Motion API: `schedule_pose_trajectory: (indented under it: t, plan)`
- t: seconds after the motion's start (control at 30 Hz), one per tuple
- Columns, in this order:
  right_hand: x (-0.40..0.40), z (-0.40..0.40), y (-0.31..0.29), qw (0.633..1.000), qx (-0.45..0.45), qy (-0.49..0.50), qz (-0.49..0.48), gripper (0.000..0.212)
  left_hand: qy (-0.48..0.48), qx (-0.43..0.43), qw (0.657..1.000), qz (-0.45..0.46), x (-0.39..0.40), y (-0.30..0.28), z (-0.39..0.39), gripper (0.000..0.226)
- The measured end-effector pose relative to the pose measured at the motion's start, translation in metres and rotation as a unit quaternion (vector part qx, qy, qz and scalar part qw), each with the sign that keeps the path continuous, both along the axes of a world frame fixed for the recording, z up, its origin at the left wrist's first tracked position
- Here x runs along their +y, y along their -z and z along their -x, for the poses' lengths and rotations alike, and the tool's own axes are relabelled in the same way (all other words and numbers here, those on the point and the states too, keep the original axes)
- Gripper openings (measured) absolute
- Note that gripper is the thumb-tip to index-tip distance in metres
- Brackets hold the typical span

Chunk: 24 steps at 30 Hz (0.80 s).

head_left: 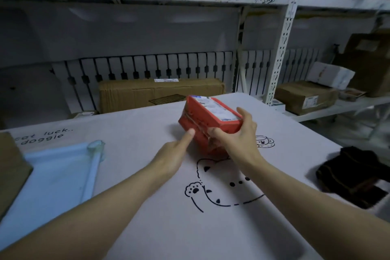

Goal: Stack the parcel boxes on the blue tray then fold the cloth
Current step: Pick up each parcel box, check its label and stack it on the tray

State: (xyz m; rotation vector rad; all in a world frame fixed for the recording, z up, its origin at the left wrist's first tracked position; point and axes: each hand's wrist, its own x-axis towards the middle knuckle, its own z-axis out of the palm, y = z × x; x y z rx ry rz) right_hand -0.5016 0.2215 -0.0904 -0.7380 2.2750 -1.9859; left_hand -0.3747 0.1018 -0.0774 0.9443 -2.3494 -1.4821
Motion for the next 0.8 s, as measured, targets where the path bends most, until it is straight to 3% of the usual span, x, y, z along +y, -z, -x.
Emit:
schedule_pose_trajectory:
  t: [0.1,0.23,0.3,0.43,0.57,0.63,0.73,0.8]
  plan:
    - [0.016,-0.044,-0.004,0.998,0.044,-0.044,-0.004,0.106,-0.085,0.087,0.974,-0.189,0.017,-0.018,-0.024,0.092]
    - [0.033,-0.094,-0.006,0.992,0.082,-0.097,0.009,0.104,-0.067,0.133,0.947,-0.284,0.035,-0.033,-0.062,0.063]
    - [0.044,-0.110,-0.011,0.991,0.024,-0.119,0.053,0.100,-0.079,0.155,0.941,-0.289,0.036,-0.035,-0.082,0.052]
    - [0.064,-0.122,-0.027,0.984,-0.085,-0.120,0.098,0.055,-0.062,0.198,0.940,-0.269,0.039,-0.040,-0.121,0.040]
    - [0.070,-0.124,-0.034,0.959,-0.179,-0.217,0.021,0.065,-0.028,0.237,0.936,-0.258,0.041,-0.046,-0.149,0.058]
    - [0.071,-0.127,-0.035,0.933,-0.219,-0.284,0.003,0.058,-0.018,0.253,0.936,-0.246,0.041,-0.049,-0.159,0.061]
    - [0.069,-0.130,-0.032,0.920,-0.217,-0.327,0.008,0.054,-0.003,0.265,0.938,-0.224,0.042,-0.054,-0.173,0.051]
    - [0.068,-0.133,-0.030,0.912,-0.206,-0.355,0.010,0.055,0.008,0.268,0.941,-0.208,0.039,-0.054,-0.181,0.059]
